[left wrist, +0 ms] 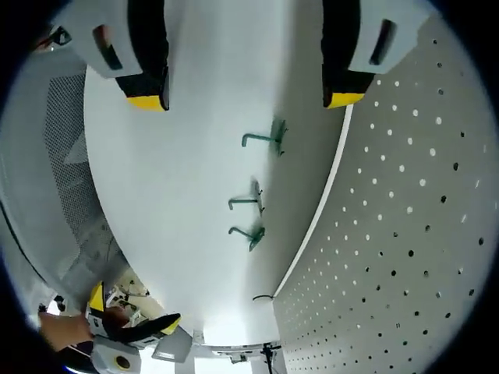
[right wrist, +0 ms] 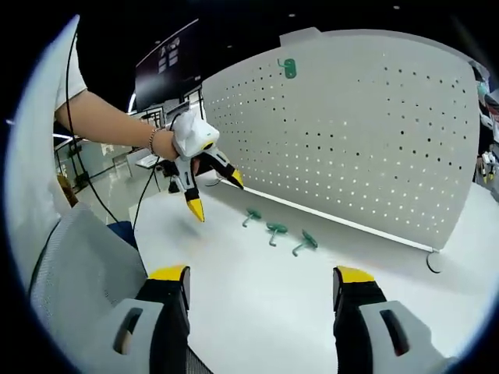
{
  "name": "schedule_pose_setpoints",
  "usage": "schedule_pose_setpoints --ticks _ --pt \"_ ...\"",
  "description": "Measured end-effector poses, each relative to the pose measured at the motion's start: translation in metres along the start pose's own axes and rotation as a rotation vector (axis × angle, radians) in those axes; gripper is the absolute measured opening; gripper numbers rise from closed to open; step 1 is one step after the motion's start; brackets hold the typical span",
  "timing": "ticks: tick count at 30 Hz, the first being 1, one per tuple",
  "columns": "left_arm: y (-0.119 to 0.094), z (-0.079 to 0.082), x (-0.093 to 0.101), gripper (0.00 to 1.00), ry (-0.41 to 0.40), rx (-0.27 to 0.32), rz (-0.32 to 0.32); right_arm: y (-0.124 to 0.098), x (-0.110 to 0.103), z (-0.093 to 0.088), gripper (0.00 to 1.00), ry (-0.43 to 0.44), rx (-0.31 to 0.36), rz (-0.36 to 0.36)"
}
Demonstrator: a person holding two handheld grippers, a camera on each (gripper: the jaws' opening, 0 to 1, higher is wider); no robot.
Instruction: Insert the hook assembly into the mounting plate slot until the hook locks in place.
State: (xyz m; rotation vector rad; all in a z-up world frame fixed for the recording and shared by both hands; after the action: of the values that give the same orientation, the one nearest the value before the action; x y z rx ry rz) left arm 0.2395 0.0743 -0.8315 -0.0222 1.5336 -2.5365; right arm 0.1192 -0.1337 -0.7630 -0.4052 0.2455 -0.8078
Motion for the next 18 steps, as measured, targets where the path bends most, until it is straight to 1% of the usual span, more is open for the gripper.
schedule_pose_setpoints --ticks 5,8,17,18 --pt "0.007 0.002 -0.004 0.83 0.02 -0.014 -0.022 0.002 -0.001 -0.003 0.72 0.001 -0.009 0.004" --pt "0.014 0.0 -0.007 0.82 0.038 -0.033 -0.041 0.002 -0.002 -0.004 0.72 -0.011 -0.02 0.009" --pt "0.026 -0.002 -0.011 0.82 0.076 -0.066 -0.077 0.003 -0.002 -0.008 0.72 -0.002 -0.036 0.009" --pt "0.027 -0.003 -0.012 0.82 0.085 -0.078 -0.08 0.003 -0.002 -0.008 0.72 -0.001 -0.037 0.009"
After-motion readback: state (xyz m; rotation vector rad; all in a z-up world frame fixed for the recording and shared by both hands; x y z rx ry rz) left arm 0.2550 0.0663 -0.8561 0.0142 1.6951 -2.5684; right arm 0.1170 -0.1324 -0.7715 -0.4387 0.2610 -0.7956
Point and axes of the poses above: the point that each gripper's makers call its tool centre point, and the gripper's own axes: y roughly forward along the fingers, x roughly to its right, z roughly out of its top, the point moved 1 cm from there along -y, roughly backward along the fingers, and after that the axes turned 2 degrees about -y, right-handed, at the moved point
